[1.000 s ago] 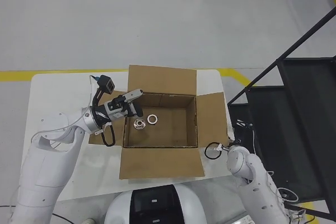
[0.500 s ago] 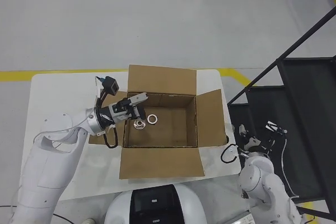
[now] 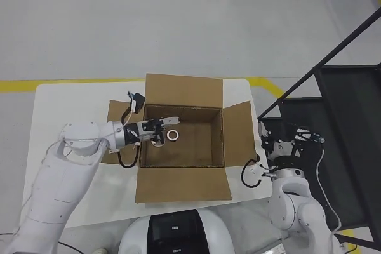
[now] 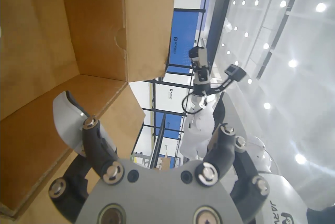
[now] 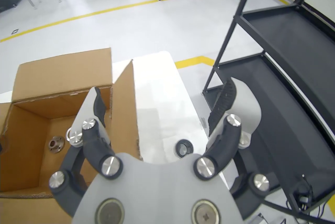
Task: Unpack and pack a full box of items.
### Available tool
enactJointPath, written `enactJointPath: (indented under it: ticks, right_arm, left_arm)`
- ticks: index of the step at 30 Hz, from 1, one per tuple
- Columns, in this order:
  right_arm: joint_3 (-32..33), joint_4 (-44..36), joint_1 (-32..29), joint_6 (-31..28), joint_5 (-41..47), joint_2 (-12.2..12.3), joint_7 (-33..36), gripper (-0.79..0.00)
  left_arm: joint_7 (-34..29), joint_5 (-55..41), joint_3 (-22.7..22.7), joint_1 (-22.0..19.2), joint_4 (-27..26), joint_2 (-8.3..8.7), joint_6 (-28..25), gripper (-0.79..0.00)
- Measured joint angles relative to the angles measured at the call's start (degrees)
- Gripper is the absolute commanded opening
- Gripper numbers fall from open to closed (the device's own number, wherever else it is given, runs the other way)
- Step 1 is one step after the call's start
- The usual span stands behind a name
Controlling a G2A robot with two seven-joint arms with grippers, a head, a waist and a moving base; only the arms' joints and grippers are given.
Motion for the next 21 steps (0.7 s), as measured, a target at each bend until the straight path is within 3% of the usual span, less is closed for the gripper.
enactJointPath:
  ticks: [8, 21]
  right_arm:
    - [-0.02, 0.03, 0.06, 0.04, 0.09, -0.01, 0.02, 0.0]
    - [-0.03, 0.03, 0.06, 0.04, 0.09, -0.01, 0.02, 0.0]
  left_arm:
    - [0.65, 11.16, 0.86, 0.15, -2.4, 0.99, 4.14, 0.0]
    - [-0.53, 15.96, 5.9, -4.14, 3.84, 0.46, 6.19, 0.0]
